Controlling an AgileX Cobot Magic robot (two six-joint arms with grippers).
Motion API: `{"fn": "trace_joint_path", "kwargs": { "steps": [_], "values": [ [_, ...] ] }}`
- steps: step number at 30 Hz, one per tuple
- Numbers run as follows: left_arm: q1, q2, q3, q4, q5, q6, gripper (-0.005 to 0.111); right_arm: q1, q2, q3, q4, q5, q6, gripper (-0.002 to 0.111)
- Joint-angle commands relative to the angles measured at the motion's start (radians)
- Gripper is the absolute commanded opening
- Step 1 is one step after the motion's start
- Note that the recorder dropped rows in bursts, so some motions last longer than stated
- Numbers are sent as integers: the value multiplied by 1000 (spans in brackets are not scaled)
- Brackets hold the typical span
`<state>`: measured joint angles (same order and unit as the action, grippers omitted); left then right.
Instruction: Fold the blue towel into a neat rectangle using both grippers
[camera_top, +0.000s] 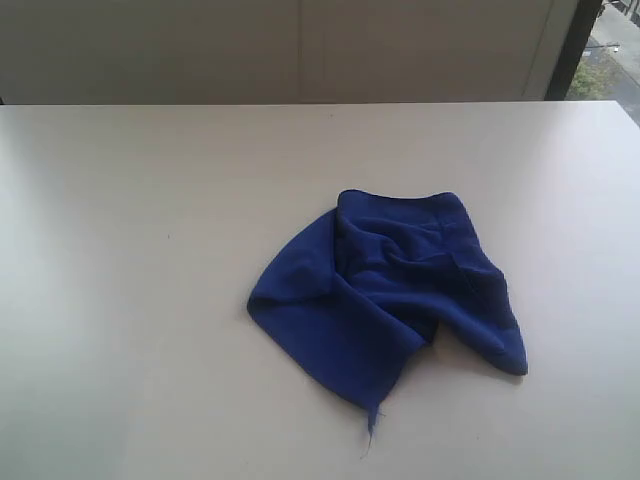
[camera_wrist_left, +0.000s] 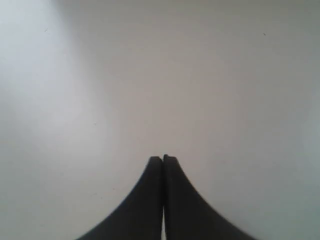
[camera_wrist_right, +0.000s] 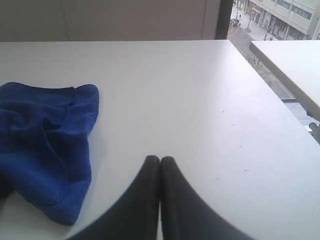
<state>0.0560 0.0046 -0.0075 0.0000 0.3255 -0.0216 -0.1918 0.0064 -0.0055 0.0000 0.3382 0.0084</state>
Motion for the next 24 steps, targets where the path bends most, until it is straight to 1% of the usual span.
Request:
{"fn": "trace_joint_path", "kwargs": {
  "steps": [1, 9, 12, 15, 21, 24],
  "values": [
    [1, -5, 8, 0, 7, 0, 0, -6, -6, 5, 0, -3, -8, 0],
    [1, -5, 8, 0, 7, 0, 0, -6, -6, 5, 0, -8, -8, 0],
    [1, -5, 8, 0, 7, 0, 0, -6, -6, 5, 0, -50, -8, 0],
    [1, -5, 8, 0, 7, 0, 0, -6, -6, 5, 0, -133, -8, 0],
    [1, -5, 8, 0, 7, 0, 0, -6, -6, 5, 0, -446, -8, 0],
    [1, -5, 8, 0, 7, 0, 0, -6, -6, 5, 0, -570, -8, 0]
  ]
}}
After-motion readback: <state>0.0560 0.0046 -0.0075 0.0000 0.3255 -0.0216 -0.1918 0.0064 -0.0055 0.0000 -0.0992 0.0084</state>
